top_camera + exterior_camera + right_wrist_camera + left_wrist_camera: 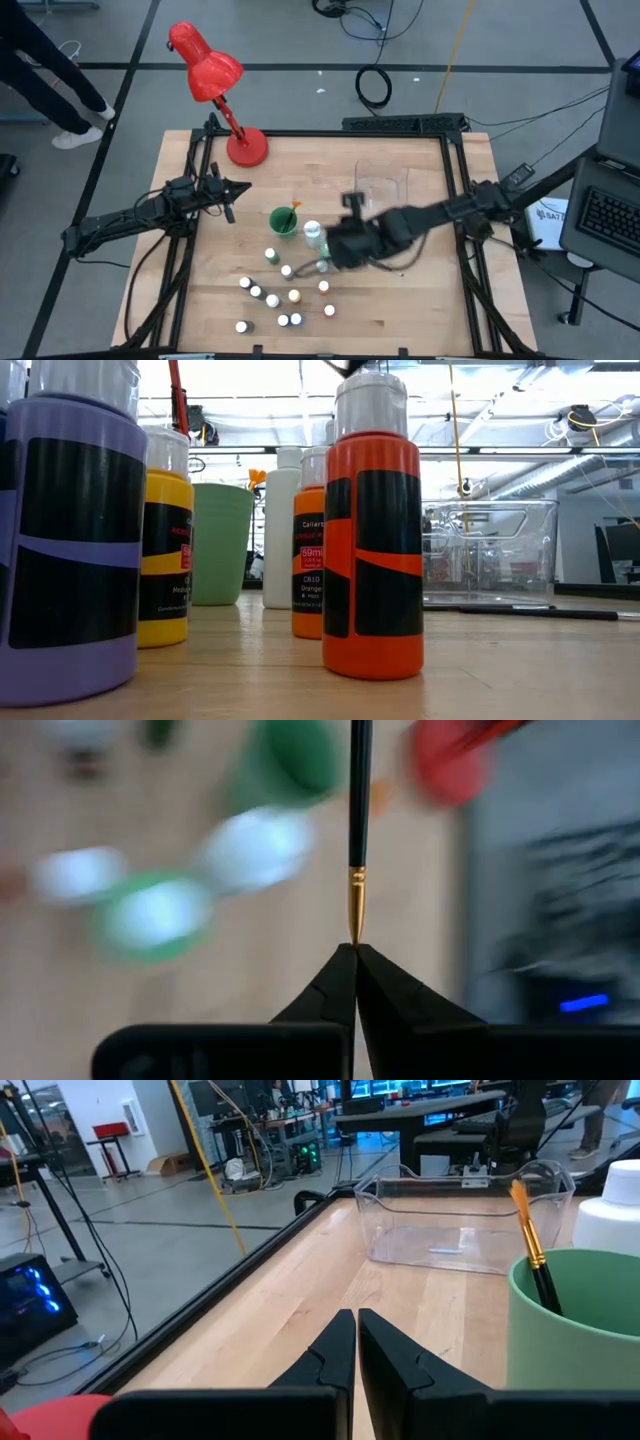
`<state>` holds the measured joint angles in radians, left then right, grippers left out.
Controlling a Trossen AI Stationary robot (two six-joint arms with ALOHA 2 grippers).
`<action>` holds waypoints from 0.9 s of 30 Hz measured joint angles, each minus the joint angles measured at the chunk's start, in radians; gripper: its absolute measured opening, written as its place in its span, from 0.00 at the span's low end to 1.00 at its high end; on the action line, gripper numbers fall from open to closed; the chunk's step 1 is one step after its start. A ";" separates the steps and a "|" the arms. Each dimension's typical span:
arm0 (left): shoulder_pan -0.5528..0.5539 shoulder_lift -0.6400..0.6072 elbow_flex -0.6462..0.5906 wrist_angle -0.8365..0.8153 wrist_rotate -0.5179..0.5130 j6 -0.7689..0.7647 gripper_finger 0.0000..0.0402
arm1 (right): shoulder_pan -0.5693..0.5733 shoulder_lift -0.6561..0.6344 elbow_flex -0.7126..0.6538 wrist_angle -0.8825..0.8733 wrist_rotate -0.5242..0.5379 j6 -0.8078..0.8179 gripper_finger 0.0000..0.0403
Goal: Pick & Place Paint Supplies
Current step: Put the gold paintbrush into the green cup
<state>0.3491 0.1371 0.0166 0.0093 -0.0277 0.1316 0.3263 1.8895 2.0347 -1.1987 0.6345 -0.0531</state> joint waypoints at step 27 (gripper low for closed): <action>0.000 0.016 0.000 -0.001 0.000 0.024 0.05 | -0.219 0.145 -0.338 1.183 0.536 -1.830 0.00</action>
<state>0.3492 0.1528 0.0166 0.0086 -0.0280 0.1559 0.1070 2.0342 1.6963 -0.0154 1.1706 -1.8827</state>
